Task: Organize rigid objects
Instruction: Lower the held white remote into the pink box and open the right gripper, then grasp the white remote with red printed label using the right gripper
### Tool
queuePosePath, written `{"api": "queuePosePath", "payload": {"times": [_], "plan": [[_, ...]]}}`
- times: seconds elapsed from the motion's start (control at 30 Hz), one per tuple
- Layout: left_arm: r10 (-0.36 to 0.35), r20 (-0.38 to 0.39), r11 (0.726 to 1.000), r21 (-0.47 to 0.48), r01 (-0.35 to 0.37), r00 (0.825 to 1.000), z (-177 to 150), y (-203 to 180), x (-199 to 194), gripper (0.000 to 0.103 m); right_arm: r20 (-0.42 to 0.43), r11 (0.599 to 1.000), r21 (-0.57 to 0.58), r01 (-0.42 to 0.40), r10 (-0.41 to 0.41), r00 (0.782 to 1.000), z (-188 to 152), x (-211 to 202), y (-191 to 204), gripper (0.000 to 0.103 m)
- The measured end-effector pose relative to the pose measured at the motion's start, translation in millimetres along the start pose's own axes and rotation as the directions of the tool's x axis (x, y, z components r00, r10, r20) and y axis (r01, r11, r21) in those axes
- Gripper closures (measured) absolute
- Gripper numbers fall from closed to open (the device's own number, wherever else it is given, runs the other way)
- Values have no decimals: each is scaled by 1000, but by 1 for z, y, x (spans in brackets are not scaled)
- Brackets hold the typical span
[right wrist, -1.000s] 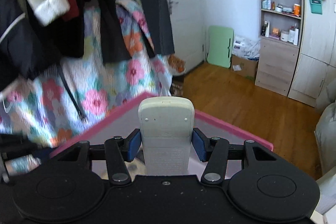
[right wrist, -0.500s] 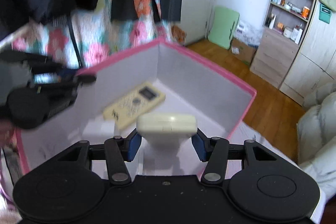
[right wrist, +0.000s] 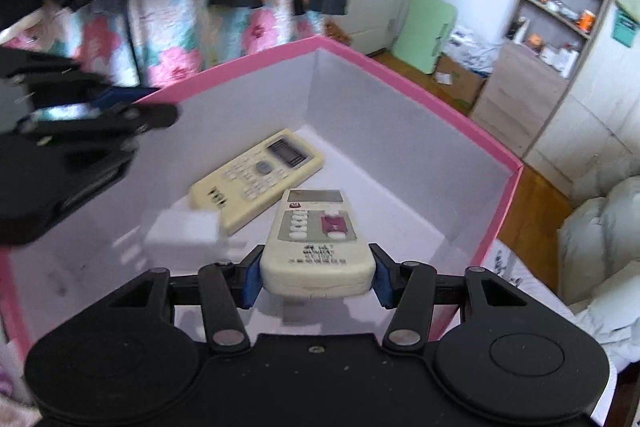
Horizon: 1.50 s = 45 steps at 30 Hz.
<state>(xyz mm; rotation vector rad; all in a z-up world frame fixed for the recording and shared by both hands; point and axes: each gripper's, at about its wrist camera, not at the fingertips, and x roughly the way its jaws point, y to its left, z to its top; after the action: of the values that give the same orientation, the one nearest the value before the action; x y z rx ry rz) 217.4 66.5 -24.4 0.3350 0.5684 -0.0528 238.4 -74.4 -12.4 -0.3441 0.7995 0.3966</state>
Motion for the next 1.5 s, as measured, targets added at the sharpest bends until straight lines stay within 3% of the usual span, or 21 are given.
{"api": "queuePosePath", "payload": {"times": [0.13, 0.27, 0.43, 0.67, 0.9, 1.17, 1.27, 1.4, 1.5], "plan": [[3, 0, 1000, 5, -3, 1000, 1, 0, 0, 94, 66, 997, 22, 69, -70, 995, 1, -9, -8, 35], [3, -1, 1000, 3, -3, 1000, 1, -1, 1, 94, 161, 995, 103, 6, -23, 987, -13, -43, -25, 34], [5, -2, 1000, 4, -5, 1000, 2, -2, 1, 94, 251, 982, 190, 11, -59, 966, -51, -89, -46, 32], [4, -2, 1000, 4, -4, 1000, 1, -2, 1, 94, 164, 938, 335, 95, -157, 974, -112, -108, -74, 32], [6, -2, 1000, 3, -6, 1000, 2, -3, 0, 94, 48, 875, 480, 67, -103, 994, -152, -83, -84, 32], [6, 2, 1000, 15, -6, 1000, 1, -3, 0, 94, -54, 836, 544, 75, -54, 997, -148, -30, -102, 32], [5, 2, 1000, 9, -5, 1000, 2, -3, 1, 94, -104, 849, 521, 94, -46, 993, -136, -12, -102, 32], [6, 2, 1000, 11, -6, 1000, 2, -2, 1, 94, -120, 884, 441, 157, -115, 986, -124, 2, -93, 28], [13, 5, 1000, 21, -13, 1000, 2, -3, 1, 94, -101, 874, 461, 153, -119, 988, -124, 6, -98, 24]]}}
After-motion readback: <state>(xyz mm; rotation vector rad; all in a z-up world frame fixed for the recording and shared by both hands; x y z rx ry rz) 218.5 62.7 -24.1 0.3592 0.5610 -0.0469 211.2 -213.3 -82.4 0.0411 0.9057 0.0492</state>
